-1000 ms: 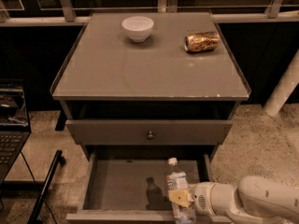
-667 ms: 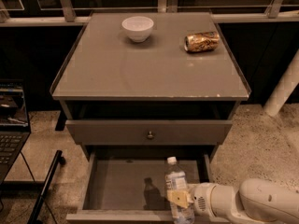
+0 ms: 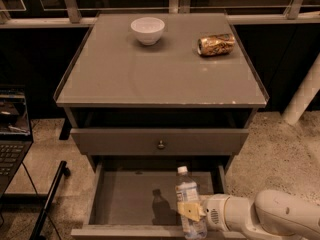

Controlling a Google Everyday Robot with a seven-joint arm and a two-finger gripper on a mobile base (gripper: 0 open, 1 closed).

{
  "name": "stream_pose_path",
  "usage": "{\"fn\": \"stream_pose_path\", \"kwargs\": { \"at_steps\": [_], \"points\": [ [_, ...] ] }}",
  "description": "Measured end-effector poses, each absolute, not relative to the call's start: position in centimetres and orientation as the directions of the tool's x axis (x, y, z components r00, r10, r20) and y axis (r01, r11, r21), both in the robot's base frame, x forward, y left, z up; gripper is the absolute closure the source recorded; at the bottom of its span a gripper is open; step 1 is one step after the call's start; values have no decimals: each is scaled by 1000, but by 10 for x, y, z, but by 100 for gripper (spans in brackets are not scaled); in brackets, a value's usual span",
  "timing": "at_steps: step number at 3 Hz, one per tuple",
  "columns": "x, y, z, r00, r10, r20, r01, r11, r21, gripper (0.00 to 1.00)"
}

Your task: Pick blue plastic bottle from middle drawer and place on counter

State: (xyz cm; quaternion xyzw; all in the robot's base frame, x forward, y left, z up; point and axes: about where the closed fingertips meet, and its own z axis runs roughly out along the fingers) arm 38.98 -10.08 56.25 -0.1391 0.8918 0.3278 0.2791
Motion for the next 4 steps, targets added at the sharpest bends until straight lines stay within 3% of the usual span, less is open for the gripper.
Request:
{"fn": "stream_pose_path", "kwargs": {
  "at_steps": [2,4],
  "points": [
    [407,-75,673,-620,-155,-769,-579,751,316,100],
    [424,-59,790,-419,-226,-879,-633,767,105,100]
  ]
}}
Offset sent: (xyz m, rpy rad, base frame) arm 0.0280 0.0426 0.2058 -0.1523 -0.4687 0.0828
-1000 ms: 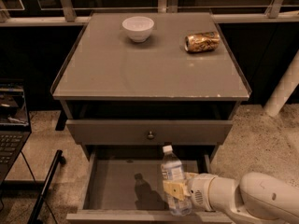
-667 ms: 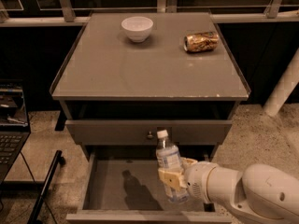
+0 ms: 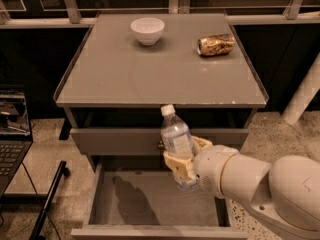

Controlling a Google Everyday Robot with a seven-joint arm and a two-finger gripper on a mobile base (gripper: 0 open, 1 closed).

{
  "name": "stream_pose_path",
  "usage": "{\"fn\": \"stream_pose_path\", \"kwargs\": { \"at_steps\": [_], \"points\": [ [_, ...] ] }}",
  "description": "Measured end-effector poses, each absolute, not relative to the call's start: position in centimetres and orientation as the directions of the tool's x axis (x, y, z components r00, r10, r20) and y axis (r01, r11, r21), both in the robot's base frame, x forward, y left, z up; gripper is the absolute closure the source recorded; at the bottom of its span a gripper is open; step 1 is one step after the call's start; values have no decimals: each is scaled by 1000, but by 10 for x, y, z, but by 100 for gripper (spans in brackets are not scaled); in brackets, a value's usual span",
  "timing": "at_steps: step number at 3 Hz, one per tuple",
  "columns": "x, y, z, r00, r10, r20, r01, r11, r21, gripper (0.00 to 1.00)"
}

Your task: Pick blue plastic bottle from middle drawer and place on counter

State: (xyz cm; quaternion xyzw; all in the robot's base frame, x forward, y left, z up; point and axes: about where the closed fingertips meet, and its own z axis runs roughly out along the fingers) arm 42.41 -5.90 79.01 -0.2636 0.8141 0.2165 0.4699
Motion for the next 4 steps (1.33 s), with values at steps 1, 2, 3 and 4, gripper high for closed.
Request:
{"fn": "stream_pose_path", "kwargs": {
  "at_steps": [1,2,3,4],
  "points": [
    [424,-47,832,-338,-257,-905,-642,767,22,100],
    [423,-46,834,-333,-261,-906,-642,767,15,100],
    [425,-41,832,-331,-243,-912,-639,768,27,100],
    [442,-35,842,-290,-253,-923,-648,762,-5,100]
  ]
}}
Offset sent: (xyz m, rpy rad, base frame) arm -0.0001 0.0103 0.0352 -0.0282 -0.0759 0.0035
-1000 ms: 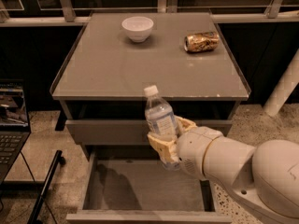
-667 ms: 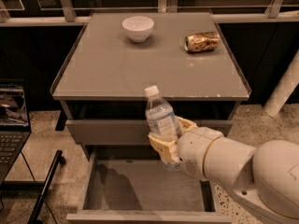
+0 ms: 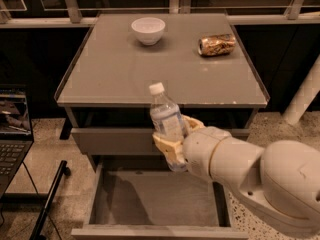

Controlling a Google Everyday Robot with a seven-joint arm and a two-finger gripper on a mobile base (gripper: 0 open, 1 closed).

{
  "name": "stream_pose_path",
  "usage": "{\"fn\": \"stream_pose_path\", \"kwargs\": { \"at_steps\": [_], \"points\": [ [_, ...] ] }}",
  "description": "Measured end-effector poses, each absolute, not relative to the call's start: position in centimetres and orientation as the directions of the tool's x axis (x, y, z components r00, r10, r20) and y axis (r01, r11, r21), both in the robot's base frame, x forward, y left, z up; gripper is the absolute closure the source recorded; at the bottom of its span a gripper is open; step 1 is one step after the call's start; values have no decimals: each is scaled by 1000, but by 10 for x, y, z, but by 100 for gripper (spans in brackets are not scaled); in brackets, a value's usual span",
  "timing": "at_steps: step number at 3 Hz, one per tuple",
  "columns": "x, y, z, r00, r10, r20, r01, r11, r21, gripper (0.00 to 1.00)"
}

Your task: Pick blue plastic bottle from middle drawer and place on counter

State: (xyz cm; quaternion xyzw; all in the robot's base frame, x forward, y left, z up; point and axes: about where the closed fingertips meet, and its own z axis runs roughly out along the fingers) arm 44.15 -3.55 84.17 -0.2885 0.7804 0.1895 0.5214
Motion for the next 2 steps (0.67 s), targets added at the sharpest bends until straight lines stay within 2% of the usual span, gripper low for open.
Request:
{"fn": "stream_pose_path", "kwargs": {
  "at_steps": [2],
  "points": [
    [493,-9,878,-201,-332,-922,-700,706,-102,100]
  ]
}}
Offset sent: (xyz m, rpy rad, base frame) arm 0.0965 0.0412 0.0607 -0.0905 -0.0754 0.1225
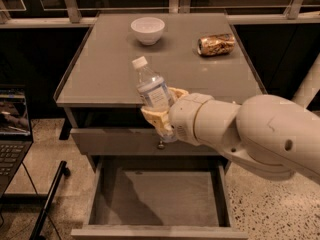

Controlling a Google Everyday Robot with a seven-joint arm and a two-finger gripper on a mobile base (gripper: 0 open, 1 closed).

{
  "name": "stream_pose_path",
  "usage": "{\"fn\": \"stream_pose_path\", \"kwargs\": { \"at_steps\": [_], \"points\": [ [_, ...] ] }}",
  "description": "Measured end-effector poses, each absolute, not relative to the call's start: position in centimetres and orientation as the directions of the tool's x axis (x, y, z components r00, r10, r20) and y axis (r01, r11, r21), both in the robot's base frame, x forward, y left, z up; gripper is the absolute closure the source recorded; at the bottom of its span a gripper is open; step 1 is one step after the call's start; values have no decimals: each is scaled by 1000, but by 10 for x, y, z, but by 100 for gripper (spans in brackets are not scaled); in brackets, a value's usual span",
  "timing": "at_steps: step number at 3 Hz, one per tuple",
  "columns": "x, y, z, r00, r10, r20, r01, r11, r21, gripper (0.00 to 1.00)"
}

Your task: Pick blue plastic bottle from middle drawer and place on counter

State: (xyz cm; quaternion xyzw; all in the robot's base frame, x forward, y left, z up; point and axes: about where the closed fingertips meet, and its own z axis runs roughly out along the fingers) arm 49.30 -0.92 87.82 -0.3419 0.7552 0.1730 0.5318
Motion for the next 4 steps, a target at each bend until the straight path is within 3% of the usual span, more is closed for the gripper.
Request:
{"fn": "stream_pose_path", "kwargs": {
  "at_steps": [2,4],
  "points": [
    [530,5,900,-178,-421,-890,-710,681,-180,100],
    [588,-10,917,-193,-405,-894,-632,748,-202,100]
  ]
}}
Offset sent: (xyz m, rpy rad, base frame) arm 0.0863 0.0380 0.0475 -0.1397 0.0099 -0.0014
